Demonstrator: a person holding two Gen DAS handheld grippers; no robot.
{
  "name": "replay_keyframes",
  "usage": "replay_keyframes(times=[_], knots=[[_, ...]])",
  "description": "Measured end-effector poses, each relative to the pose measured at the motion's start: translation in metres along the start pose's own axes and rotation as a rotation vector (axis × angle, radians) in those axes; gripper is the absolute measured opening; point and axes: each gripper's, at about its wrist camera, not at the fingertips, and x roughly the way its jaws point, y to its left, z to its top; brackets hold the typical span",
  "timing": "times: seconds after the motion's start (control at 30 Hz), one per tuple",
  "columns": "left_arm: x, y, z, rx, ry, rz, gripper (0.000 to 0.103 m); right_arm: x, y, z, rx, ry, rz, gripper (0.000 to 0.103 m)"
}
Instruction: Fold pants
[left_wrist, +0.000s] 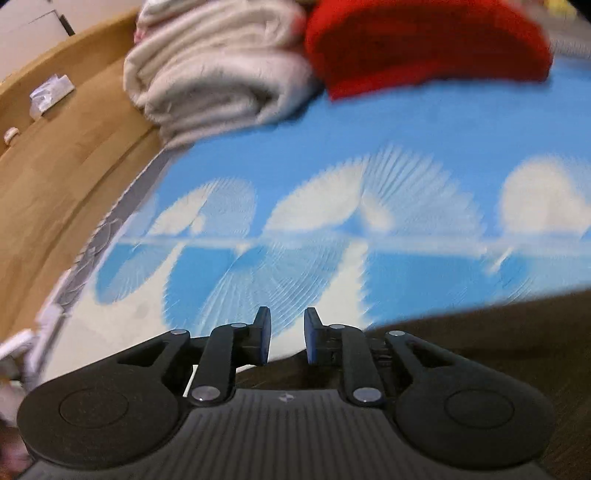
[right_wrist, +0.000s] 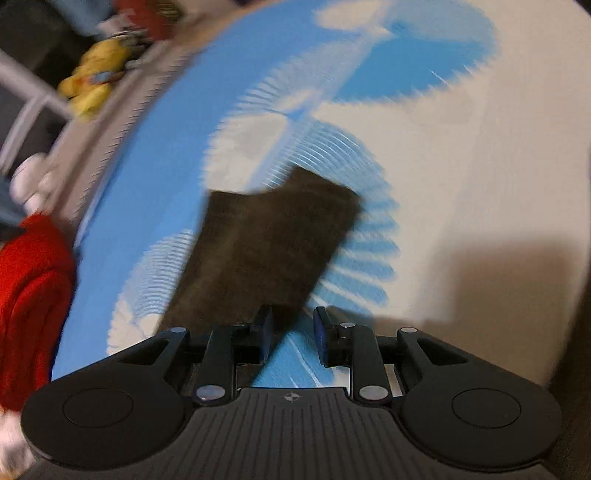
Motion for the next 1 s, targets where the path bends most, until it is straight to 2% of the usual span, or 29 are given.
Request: replay_keyframes(times=[0.07, 0.13, 0.2, 0.3, 0.33, 0.4, 0.47, 0.53, 0.57, 0.6, 0.63, 0.67, 0.73, 0.8, 0.83, 0.87, 0.9, 0.93, 1.0], knots=[[-0.016, -0.013, 0.005, 0.002, -0.029, -0.185, 0.021, 0.001, 0.002, -0.005, 0.032, -0.011, 0.000, 0.028], [-0.030, -0.034, 0.004, 0.020, -0.017, -0.414, 0.021, 0.002, 0.010, -0.007, 0.022, -0.014, 0.017, 0.033], [-0.042, -0.061, -0.003, 0.067, -0.006, -0.600, 0.021, 0.008, 0.013, -0.009, 0.027, -0.010, 0.040, 0.033], [-0.060, -0.106, -0.020, 0.199, -0.013, -0.762, 0.024, 0.014, 0.020, -0.007, 0.008, -0.029, 0.041, 0.033], [-0.065, -0.120, -0.026, 0.245, -0.022, -0.792, 0.026, 0.015, 0.023, -0.007, -0.002, -0.039, 0.041, 0.029], [-0.074, -0.144, -0.036, 0.309, -0.031, -0.828, 0.044, 0.014, 0.024, -0.005, 0.006, -0.055, 0.050, 0.014], [-0.077, -0.167, -0.042, 0.351, -0.016, -0.831, 0.048, 0.013, 0.025, -0.004, 0.014, -0.072, 0.053, 0.009], [-0.076, -0.179, -0.050, 0.359, -0.016, -0.794, 0.048, 0.012, 0.028, -0.004, 0.015, -0.087, 0.040, 0.008], [-0.074, -0.183, -0.051, 0.364, -0.018, -0.778, 0.041, 0.010, 0.031, -0.004, 0.016, -0.096, 0.029, 0.008], [-0.074, -0.188, -0.052, 0.379, -0.019, -0.755, 0.021, 0.007, 0.035, -0.003, 0.024, -0.104, 0.015, 0.007], [-0.070, -0.189, -0.049, 0.392, -0.014, -0.737, 0.015, 0.005, 0.038, -0.002, 0.038, -0.107, 0.003, 0.007], [-0.070, -0.185, -0.046, 0.392, -0.014, -0.737, 0.013, 0.000, 0.044, 0.001, 0.054, -0.111, -0.009, 0.007], [-0.073, -0.170, -0.037, 0.397, -0.020, -0.826, 0.011, -0.015, 0.061, 0.010, 0.062, -0.146, 0.032, 0.007], [-0.085, -0.156, -0.033, 0.488, -0.004, -0.990, 0.011, -0.036, 0.089, 0.019, -0.020, -0.233, 0.126, 0.007], [-0.090, -0.152, -0.037, 0.563, 0.022, -1.056, 0.011, -0.042, 0.100, 0.020, -0.087, -0.272, 0.150, 0.009], [-0.093, -0.149, -0.045, 0.642, 0.049, -1.096, 0.011, -0.042, 0.105, 0.021, -0.124, -0.282, 0.154, 0.021], [-0.093, -0.148, -0.053, 0.699, 0.074, -1.113, 0.012, -0.036, 0.104, 0.023, -0.134, -0.248, 0.131, 0.032], [-0.091, -0.147, -0.060, 0.737, 0.095, -1.116, 0.012, -0.030, 0.097, 0.022, -0.128, -0.211, 0.102, 0.049], [-0.084, -0.149, -0.069, 0.765, 0.116, -1.088, 0.022, -0.019, 0.074, 0.017, -0.100, -0.182, 0.016, 0.048]])
